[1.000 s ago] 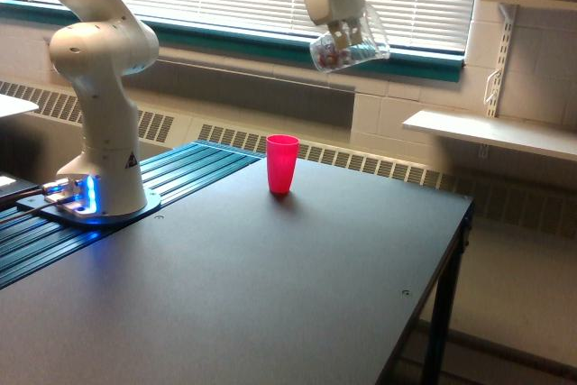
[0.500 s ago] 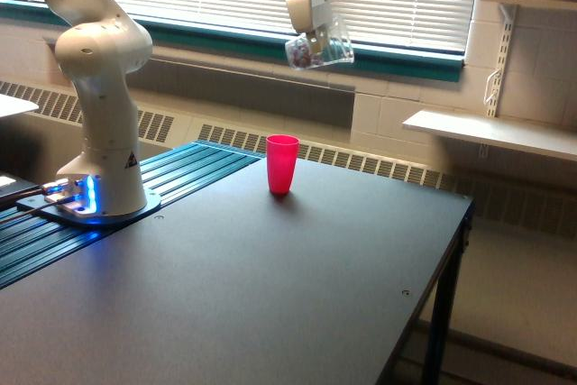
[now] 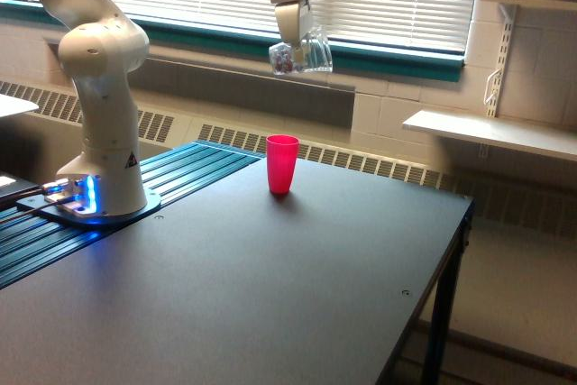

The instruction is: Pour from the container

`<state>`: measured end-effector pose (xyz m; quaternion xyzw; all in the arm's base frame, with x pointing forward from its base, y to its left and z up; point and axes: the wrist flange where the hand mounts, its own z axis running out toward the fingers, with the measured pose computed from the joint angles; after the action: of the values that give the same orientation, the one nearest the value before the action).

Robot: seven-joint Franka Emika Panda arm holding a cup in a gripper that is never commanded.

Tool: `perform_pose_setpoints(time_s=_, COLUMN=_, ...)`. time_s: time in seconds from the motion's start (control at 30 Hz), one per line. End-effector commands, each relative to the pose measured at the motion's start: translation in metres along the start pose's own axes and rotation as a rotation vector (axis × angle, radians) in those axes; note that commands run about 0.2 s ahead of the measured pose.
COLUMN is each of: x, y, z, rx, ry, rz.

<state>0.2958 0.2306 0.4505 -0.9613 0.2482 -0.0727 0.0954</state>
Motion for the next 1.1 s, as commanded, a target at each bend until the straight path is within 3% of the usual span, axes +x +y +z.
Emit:
perform_pose_setpoints(time_s=0.03, x=-0.025, y=-0.004, z=0.006, rx=-0.014, ry=-0.042, rz=-0.078)
perform_pose_setpoints(time_s=0.5, x=-0.073, y=-0.004, z=0.022, rx=-0.045, ry=-0.134, rz=-0.140)
perform_pose_setpoints(time_s=1.1, x=-0.081, y=0.015, z=0.058, rx=-0.103, ry=-0.198, rz=-0.095)
